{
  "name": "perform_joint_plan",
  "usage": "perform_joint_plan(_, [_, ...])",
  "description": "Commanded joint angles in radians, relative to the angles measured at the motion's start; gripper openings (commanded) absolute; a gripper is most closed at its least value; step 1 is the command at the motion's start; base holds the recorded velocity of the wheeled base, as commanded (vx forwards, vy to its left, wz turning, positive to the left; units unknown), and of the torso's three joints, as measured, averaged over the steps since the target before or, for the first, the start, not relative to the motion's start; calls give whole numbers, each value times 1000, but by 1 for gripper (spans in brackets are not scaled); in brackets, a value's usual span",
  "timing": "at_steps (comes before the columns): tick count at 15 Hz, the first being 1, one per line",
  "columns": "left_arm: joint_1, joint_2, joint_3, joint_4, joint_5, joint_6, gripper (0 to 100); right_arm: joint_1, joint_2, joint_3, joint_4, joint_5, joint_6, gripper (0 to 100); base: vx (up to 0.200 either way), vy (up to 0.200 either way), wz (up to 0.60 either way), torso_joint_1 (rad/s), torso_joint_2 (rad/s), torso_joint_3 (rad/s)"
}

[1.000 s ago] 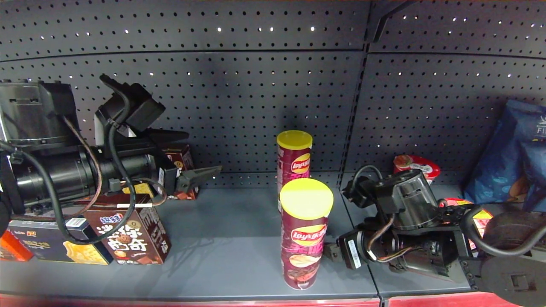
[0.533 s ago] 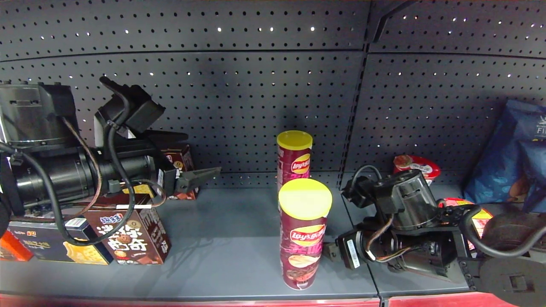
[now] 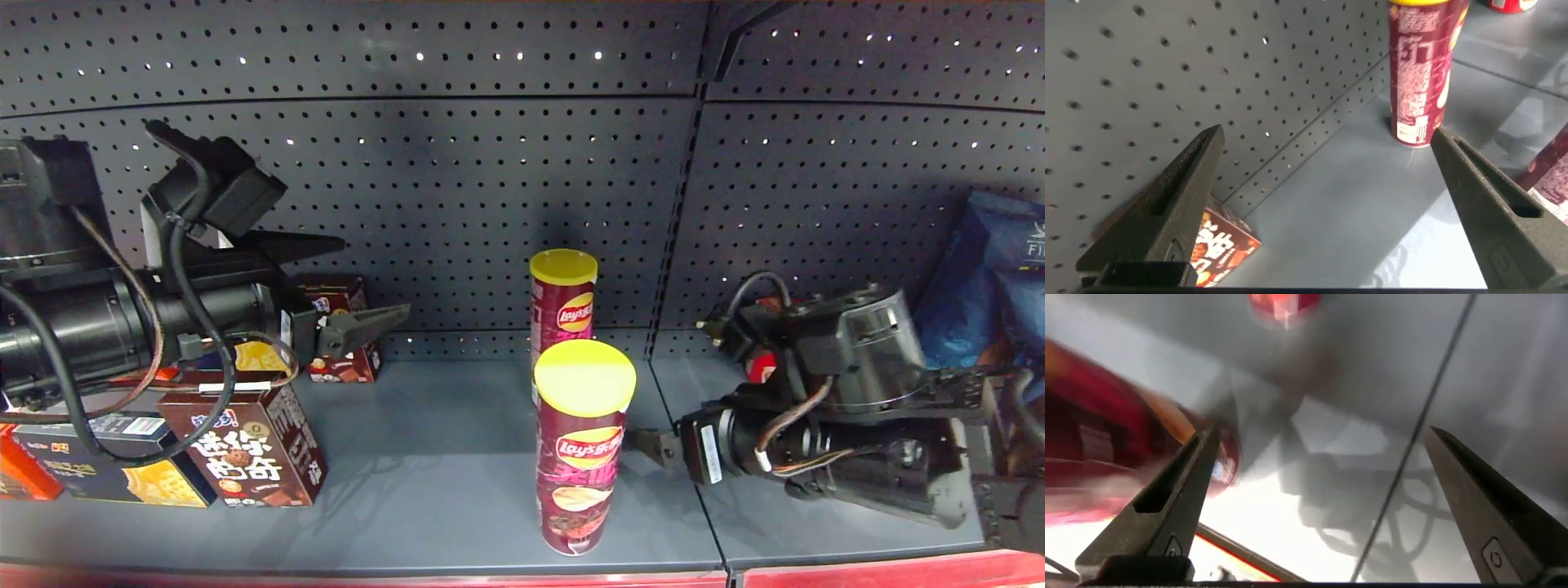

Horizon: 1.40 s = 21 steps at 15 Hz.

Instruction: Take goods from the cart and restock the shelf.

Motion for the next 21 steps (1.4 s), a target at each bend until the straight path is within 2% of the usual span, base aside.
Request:
perform_joint_plan(1, [2,-70,23,0,4,-2,100,-51,-160,-6,13,-3,1,100,0,0,0,0,0,0])
perform_joint_plan(2, [4,-90,32,0,6,-2,100,-64,-192,-3,13,-3,1,100,0,0,0,0,0,0])
perform_joint_plan(4, [45,-194,107,0,7,-2,100,-88,-319,11,39,-4,1,100,0,0,0,0,0,0])
perform_joint_plan(6, [103,-340,227,0,9,-5,100,-139,-439,50,63,-58,-7,100,0,0,0,0,0,0])
perform_joint_plan(8, [182,-499,366,1,7,-20,100,-297,-569,118,63,-60,-24,100,0,0,0,0,0,0])
perform_joint_plan(10, [237,-676,507,1,20,-63,100,-487,-715,202,71,-60,-21,100,0,0,0,0,0,0])
perform_joint_plan(11, [249,-725,537,1,40,-69,100,-524,-763,235,82,-61,-21,100,0,0,0,0,0,0])
perform_joint_plan(13, [269,-894,576,20,139,-112,100,-588,-990,293,223,-103,-41,100,0,0,0,0,0,0])
perform_joint_plan(15, [275,-1021,593,38,201,-120,100,-621,-1152,320,320,-136,-85,100,0,0,0,0,0,0])
perform_joint_plan(16, [280,-1159,633,144,216,-118,100,-631,-1250,368,347,-133,-107,100,0,0,0,0,0,0])
perform_joint_plan(18, [297,-1381,596,474,207,-114,100,-625,-1390,472,347,-115,-145,100,0,0,0,0,0,0])
perform_joint_plan(19, [297,-1392,593,526,213,-104,100,-627,-1419,495,347,-103,-151,100,0,0,0,0,0,0])
perform_joint_plan(20, [295,-1378,573,535,207,-121,100,-631,-1496,571,344,-78,-170,100,0,0,0,0,0,0])
perform_joint_plan(21, [295,-1378,603,543,196,-124,100,-631,-1493,604,324,-69,-170,100,0,0,0,0,0,0])
